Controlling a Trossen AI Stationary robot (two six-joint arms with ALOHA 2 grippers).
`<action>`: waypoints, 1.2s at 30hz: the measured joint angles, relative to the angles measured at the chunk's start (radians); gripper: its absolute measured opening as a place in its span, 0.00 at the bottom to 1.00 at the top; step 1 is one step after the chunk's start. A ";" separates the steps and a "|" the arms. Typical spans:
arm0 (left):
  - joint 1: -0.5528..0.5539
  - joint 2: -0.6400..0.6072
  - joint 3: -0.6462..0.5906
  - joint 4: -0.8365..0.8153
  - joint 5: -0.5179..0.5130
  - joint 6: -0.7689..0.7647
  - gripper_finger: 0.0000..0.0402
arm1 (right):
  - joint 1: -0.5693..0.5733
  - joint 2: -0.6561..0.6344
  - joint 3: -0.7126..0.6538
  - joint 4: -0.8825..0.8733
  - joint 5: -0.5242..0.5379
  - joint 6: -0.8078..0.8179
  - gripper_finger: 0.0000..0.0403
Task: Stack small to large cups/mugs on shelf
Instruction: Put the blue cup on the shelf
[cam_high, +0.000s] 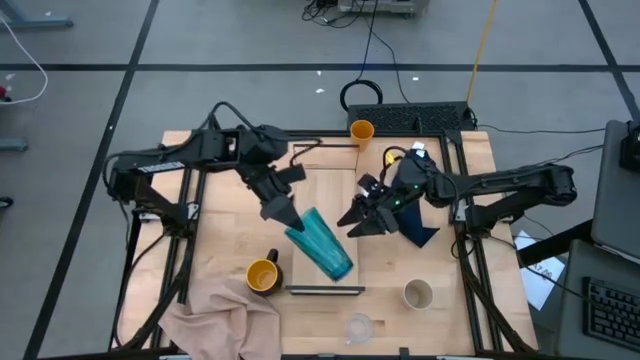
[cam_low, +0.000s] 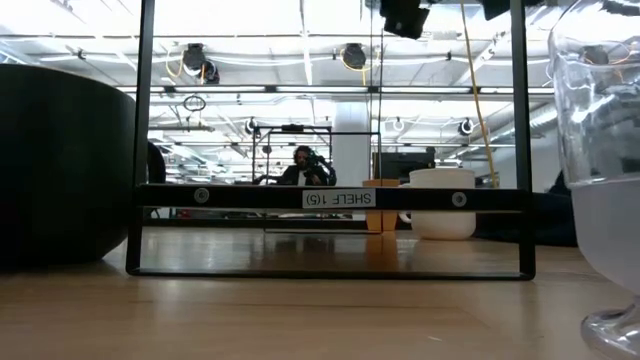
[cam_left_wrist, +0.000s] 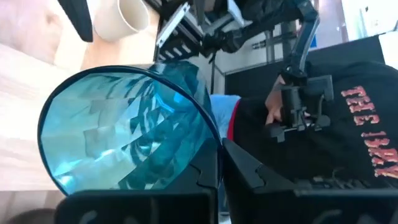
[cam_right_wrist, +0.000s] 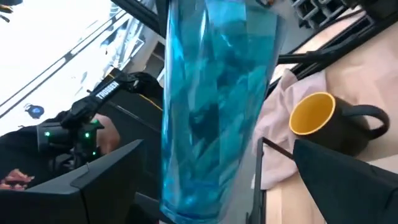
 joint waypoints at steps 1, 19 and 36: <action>-0.003 0.006 0.000 0.016 0.004 -0.002 0.02 | 0.003 0.007 0.000 0.002 -0.016 0.011 0.99; 0.001 0.021 0.000 0.132 0.004 -0.021 0.01 | 0.066 0.095 0.000 0.197 -0.145 0.135 0.99; 0.007 0.030 0.002 0.148 -0.009 -0.021 0.07 | 0.110 0.095 0.000 0.266 -0.148 0.199 0.94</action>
